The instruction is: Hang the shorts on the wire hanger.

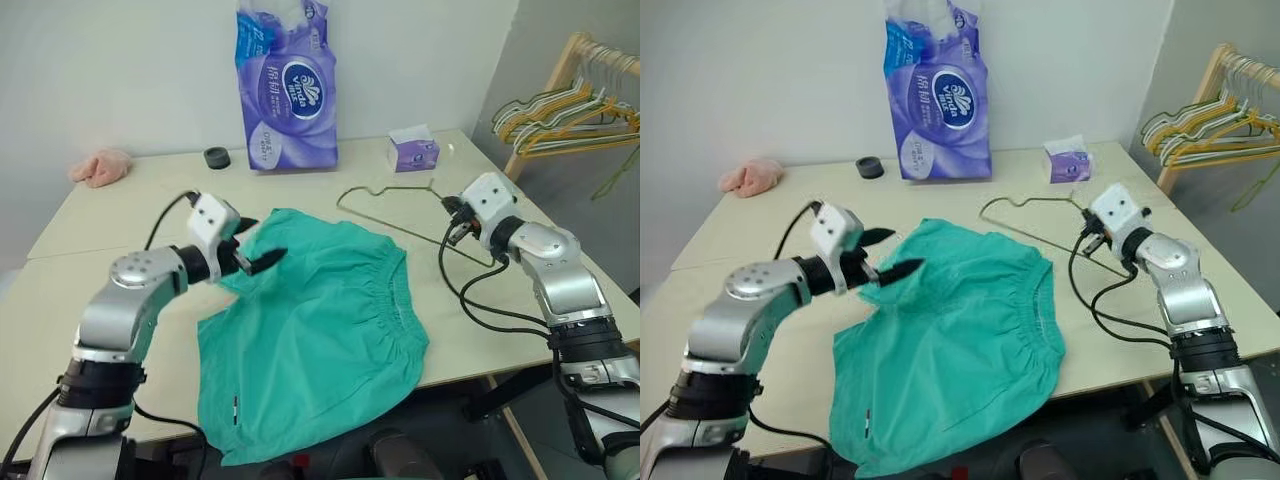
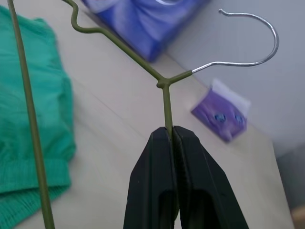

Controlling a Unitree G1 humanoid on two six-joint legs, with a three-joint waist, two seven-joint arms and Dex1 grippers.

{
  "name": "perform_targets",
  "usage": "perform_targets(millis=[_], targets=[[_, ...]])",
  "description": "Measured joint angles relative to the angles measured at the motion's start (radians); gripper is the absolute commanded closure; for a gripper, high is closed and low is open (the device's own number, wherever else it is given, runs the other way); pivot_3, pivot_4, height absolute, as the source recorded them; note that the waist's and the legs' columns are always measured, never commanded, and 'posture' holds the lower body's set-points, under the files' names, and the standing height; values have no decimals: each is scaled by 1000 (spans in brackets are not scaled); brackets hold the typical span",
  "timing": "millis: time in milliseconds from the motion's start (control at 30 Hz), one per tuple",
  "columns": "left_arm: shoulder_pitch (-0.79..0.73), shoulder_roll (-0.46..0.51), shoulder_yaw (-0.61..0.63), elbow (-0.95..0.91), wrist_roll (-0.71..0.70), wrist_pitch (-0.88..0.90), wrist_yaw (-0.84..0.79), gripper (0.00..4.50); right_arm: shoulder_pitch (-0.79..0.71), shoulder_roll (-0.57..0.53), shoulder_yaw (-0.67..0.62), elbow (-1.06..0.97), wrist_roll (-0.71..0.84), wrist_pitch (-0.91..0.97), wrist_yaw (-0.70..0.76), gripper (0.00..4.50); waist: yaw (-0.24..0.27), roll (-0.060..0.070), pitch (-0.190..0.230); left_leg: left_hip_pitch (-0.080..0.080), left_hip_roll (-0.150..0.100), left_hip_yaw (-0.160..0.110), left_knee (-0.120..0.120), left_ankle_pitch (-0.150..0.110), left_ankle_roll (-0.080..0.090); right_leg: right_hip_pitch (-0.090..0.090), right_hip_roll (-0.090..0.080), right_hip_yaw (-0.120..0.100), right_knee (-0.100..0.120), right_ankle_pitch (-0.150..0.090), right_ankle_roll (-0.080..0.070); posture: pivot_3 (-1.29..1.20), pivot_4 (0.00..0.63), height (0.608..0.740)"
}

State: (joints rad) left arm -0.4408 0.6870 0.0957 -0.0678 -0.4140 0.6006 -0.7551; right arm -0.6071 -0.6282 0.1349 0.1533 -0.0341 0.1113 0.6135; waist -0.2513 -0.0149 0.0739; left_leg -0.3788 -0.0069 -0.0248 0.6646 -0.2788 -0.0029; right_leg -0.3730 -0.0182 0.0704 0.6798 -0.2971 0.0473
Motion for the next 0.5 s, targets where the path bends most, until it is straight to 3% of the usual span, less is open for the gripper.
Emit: perform_targets(millis=[233,500], targets=[[33,58,-3,-17,-152,227,-147,0,-27,-6,134,-36,-106,-298,98,4491,-9,0,0,-2,0,-1,0,0,0,-2,-1,-1,0,1,-1,-267,31,740],[49,76,-45,-25,-151,248,-187,0,-81,41,178,-61,-133,-443,156,4491,-9,0,0,-1,0,-3,1,0,0,-1,-1,-2,1,1,-2,-263,30,740]])
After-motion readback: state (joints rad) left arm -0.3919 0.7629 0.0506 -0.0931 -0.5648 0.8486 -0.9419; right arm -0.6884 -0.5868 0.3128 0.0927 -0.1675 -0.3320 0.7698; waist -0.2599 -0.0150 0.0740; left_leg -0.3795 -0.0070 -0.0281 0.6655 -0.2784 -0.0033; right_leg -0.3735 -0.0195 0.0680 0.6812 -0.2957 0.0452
